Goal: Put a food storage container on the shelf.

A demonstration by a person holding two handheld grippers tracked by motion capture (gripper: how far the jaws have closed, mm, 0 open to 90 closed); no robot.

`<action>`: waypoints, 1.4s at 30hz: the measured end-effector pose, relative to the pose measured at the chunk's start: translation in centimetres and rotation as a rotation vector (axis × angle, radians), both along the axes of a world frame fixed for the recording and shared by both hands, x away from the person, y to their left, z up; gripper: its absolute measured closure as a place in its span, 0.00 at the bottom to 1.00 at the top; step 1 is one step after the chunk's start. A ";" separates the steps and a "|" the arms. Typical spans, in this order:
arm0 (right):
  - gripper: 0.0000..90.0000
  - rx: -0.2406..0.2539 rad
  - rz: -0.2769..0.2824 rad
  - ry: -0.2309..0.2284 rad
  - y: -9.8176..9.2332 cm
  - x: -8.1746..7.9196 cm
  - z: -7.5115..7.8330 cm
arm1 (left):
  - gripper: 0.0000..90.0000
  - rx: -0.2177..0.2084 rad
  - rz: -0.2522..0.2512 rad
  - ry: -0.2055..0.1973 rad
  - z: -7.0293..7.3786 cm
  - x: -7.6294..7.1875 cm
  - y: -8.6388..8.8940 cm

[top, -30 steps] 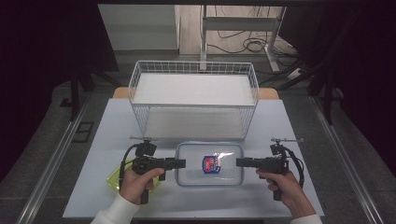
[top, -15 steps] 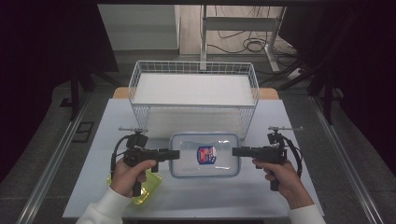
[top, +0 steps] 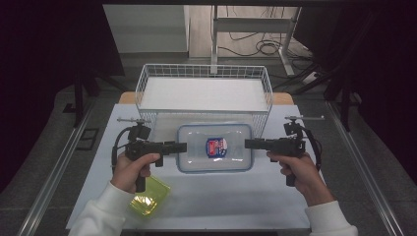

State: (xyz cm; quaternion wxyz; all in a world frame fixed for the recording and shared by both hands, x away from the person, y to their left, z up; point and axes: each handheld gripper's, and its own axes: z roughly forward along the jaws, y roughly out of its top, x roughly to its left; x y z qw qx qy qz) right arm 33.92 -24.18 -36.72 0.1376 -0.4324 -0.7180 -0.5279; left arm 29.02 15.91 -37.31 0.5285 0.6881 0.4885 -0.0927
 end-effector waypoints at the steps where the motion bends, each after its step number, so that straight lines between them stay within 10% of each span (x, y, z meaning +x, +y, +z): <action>1: 0.59 0.000 -0.001 -0.003 0.0 0.1 0.3 | 0.58 -0.002 -0.003 -0.003 0.2 0.2 0.0; 23: 0.59 -0.004 -0.026 -0.065 0.8 3.4 5.3 | 0.59 -0.033 -0.021 -0.053 4.5 4.5 1.2; 42: 0.59 0.013 -0.061 -0.069 2.9 11.1 8.7 | 0.60 -0.079 -0.034 -0.037 7.1 12.9 3.7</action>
